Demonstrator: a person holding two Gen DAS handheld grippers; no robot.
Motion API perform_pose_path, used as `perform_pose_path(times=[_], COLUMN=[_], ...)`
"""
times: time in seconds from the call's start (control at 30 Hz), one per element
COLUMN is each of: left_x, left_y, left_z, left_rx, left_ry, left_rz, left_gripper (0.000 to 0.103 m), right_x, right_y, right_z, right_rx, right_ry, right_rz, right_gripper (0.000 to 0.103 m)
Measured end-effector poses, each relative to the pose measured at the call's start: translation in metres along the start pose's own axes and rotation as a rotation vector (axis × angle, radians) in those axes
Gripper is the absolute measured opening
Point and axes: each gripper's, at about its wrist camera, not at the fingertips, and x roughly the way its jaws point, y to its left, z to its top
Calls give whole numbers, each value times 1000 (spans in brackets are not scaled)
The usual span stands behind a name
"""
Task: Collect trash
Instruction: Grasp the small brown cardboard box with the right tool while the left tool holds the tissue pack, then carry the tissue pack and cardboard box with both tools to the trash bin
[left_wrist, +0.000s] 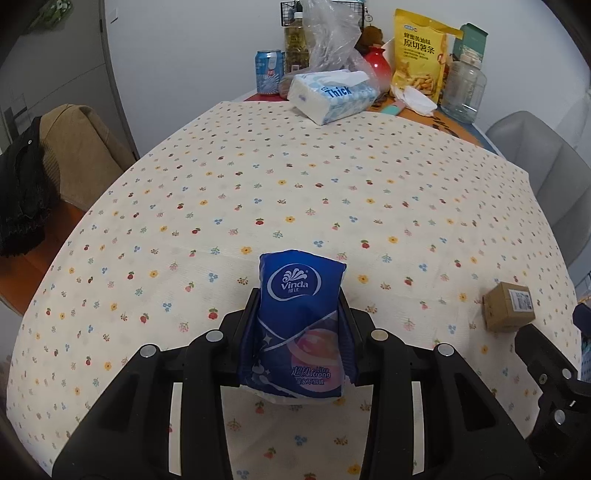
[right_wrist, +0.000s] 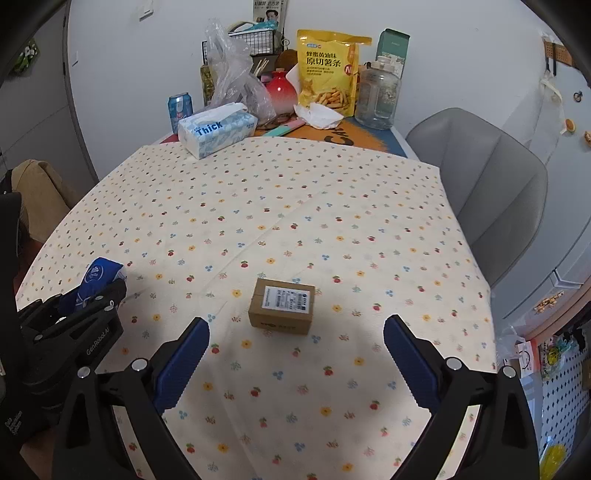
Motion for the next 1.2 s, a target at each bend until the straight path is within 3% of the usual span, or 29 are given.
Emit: perform_pose_path(times=[0.27,0.37,0.4,0.43,0.5,0.73,1.2], left_x=[13,15,15,15,12,-5,-63], left_y=[-2,-5,-6,-7,-9,-22,-56], left_z=[4,5,5,5,4,4,-10], left_rx=[-10,-3,-1,1,6,26,82], left_ry=[6,9,10,10,8,-19,-94], left_rz=[2,2,3,3,3,-10,-55], left_gripper=[38,38,38,38,38,38,38], right_x=[30,42,45,49,54,31,-30], right_y=[0,-3,-4,-5,-7,-6,-43], right_z=[3,4,4,4,2,-1,-12], right_rx=[18,34,39,45,57,30,81], right_ry=[31,48,55,66,100,60,-17], right_rz=[-6,1,8,20,58,60,40], right_gripper=[86,76,68,44,46,46,46])
